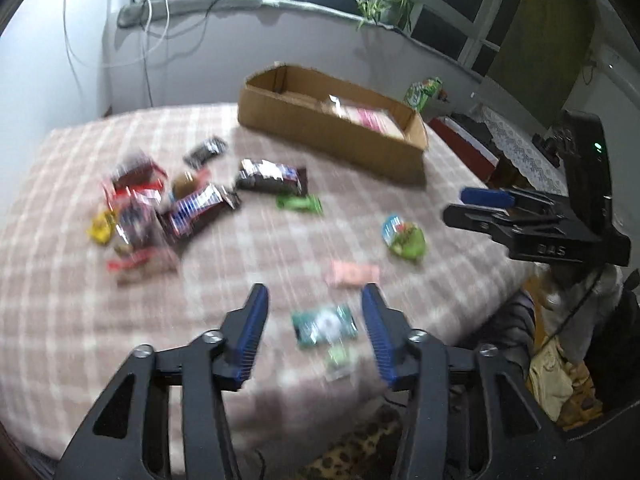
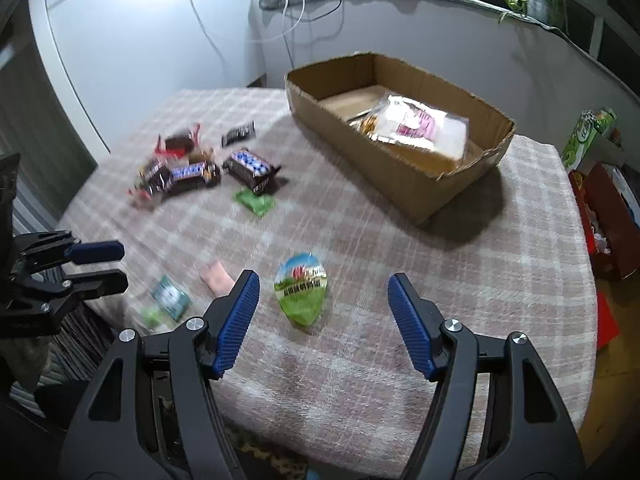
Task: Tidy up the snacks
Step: 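Move the right tool to the green egg snack while the left tool approaches the mint packet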
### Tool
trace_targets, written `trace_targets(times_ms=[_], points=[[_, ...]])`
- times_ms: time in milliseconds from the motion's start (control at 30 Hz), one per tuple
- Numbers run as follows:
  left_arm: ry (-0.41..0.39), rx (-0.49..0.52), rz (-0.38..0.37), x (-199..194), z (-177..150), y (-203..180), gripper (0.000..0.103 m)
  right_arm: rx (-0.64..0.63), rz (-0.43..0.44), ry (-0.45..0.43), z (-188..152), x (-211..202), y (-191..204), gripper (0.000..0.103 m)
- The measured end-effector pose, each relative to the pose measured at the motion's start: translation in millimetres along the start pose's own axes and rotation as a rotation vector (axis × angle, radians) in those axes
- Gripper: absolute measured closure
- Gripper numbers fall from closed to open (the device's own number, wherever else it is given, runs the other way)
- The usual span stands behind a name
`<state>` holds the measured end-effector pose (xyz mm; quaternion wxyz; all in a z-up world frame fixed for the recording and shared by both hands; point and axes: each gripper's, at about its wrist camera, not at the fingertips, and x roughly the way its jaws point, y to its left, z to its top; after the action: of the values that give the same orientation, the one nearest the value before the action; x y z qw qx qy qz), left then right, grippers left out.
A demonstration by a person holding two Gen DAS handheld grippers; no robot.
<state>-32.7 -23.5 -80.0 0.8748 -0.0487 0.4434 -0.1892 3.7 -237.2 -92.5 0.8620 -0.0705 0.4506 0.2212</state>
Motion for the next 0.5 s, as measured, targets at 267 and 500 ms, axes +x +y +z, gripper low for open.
trace_targets(times_ms=[267, 500], points=[[0.064, -0.023, 0.005, 23.4, -28.7, -11.3, 0.077, -0.022, 0.026, 0.056, -4.7, 25.6, 3.9, 0.035], [0.074, 0.012, 0.046, 30.9, -36.9, -19.3, 0.081, -0.016, 0.038, 0.063, -5.1, 33.7, 5.3, 0.041]])
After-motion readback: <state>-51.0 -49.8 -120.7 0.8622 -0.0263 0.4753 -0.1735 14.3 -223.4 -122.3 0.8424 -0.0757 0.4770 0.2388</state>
